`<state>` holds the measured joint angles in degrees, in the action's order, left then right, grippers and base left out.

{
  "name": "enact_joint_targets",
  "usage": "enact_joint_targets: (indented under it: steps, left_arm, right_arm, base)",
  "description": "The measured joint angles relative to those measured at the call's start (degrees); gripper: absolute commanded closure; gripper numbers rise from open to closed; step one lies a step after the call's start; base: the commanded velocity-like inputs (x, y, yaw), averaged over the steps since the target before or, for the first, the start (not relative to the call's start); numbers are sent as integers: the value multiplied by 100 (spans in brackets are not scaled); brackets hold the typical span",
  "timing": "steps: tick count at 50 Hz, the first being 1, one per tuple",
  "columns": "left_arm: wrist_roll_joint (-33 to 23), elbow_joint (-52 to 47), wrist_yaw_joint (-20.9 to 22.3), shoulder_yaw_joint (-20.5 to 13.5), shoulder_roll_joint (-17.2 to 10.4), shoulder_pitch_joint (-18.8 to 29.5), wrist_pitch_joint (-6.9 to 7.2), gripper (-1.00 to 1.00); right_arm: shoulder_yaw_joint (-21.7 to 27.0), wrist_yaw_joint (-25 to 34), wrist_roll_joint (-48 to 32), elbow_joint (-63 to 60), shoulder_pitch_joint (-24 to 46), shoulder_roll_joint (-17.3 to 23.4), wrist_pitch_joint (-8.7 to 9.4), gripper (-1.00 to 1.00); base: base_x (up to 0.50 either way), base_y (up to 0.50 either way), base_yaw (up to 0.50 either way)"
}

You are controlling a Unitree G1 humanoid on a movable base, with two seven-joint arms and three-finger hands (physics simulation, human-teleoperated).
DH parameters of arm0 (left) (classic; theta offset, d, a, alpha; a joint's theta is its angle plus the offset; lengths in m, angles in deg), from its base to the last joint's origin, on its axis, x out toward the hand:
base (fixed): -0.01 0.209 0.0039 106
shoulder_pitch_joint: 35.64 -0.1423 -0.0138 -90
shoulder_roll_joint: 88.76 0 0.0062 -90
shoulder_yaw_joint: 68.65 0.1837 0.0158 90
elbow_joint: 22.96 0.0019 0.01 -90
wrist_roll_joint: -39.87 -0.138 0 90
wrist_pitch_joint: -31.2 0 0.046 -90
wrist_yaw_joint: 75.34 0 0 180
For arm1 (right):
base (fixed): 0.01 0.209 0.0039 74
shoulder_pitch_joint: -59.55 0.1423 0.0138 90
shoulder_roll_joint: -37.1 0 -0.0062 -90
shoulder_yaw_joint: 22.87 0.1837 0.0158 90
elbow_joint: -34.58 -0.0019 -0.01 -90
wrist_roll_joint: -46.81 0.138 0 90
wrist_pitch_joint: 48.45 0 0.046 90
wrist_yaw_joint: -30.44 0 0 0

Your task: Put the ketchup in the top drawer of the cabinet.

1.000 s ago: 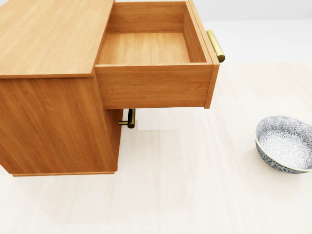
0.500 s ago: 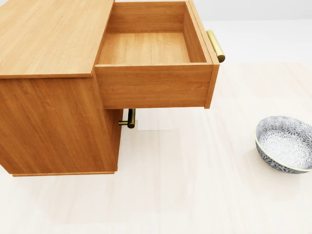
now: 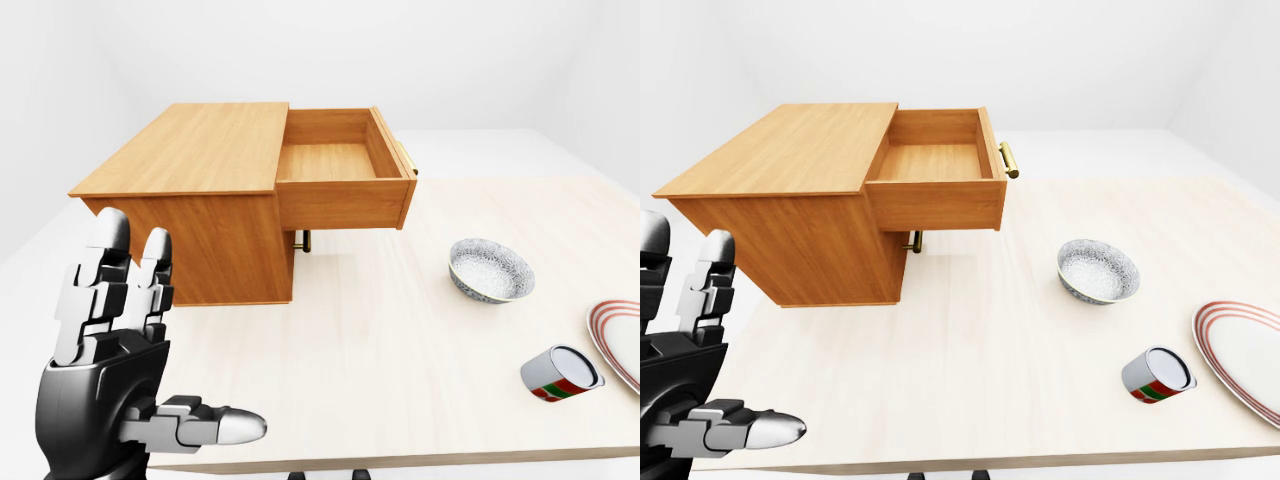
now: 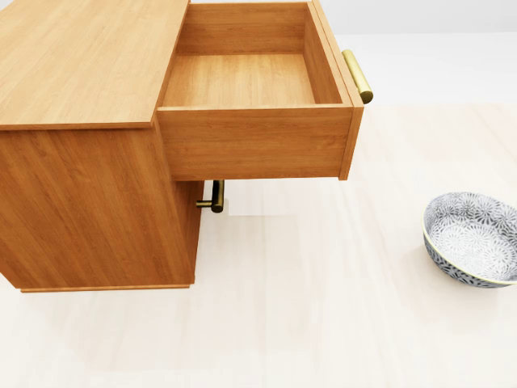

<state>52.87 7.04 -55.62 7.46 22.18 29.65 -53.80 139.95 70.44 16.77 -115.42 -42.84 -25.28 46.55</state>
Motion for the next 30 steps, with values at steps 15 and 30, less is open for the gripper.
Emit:
enact_joint_targets:
  steps: [15, 30]
  left_arm:
    - [-16, 0, -11, 15, -1, -4, 0, -100]
    - [-45, 0, -27, 58, -8, -12, 0, -100]
  right_arm:
    - [-705, 0, -428, 0, 42, -754, 0, -100]
    - [-1026, 0, -633, 0, -17, -1718, 0, -100]
  base:
    - [0, 0, 0]
    - [0, 0, 0]
